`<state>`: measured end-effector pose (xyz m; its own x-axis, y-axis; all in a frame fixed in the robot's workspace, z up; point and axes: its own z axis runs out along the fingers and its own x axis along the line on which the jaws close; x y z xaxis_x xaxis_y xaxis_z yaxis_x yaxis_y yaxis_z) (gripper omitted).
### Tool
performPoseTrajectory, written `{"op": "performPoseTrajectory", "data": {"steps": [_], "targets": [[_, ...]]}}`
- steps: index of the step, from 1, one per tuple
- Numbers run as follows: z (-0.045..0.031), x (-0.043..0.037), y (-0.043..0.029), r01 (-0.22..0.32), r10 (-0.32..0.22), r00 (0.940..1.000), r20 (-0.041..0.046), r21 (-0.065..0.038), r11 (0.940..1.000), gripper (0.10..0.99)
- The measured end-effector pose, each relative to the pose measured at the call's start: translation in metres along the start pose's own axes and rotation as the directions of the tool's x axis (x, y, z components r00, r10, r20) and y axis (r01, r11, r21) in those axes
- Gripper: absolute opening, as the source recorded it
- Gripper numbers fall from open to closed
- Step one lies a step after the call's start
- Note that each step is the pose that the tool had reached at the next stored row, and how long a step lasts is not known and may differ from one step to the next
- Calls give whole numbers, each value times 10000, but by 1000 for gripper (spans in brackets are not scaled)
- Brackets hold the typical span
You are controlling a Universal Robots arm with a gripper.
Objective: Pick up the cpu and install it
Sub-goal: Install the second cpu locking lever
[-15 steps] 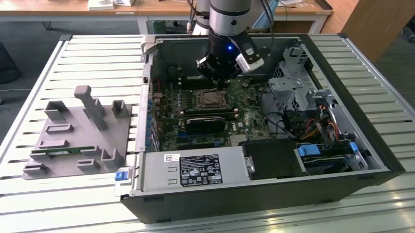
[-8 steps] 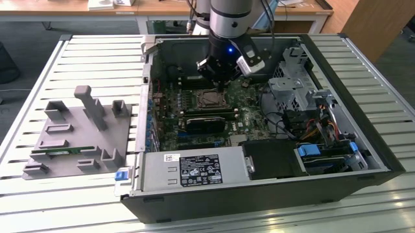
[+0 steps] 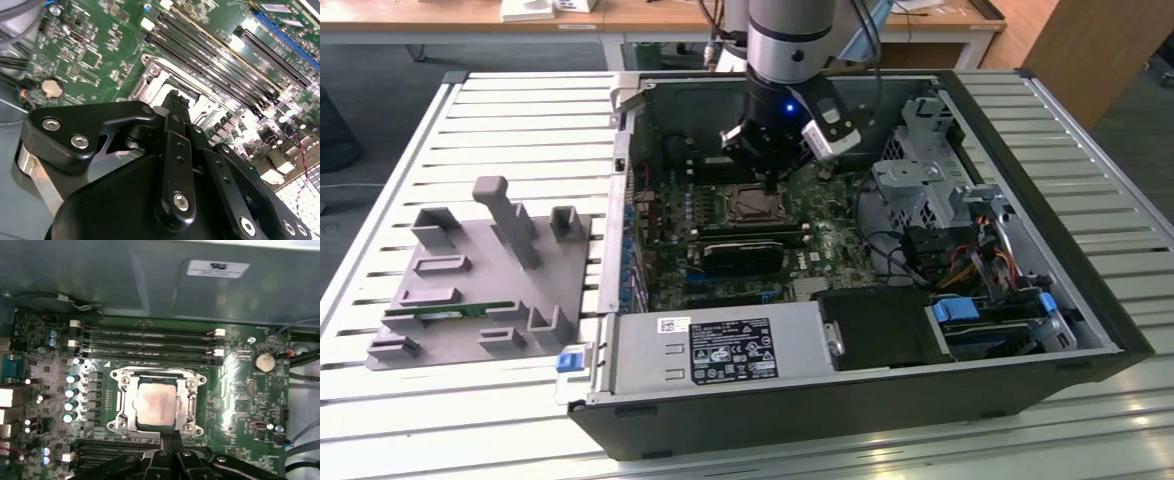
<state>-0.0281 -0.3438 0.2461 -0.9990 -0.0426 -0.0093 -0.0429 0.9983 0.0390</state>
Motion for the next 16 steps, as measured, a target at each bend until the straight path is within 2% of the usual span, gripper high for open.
{"op": "performPoseTrajectory", "data": {"steps": [3, 9, 16], "targets": [[16, 39, -8, -1, 1, 10000, -1, 1, 10000, 106], [52, 58, -88, 0, 0, 10000, 0, -2, 10000, 106], [80, 179, -163, 0, 0, 10000, 0, -3, 10000, 106]]}}
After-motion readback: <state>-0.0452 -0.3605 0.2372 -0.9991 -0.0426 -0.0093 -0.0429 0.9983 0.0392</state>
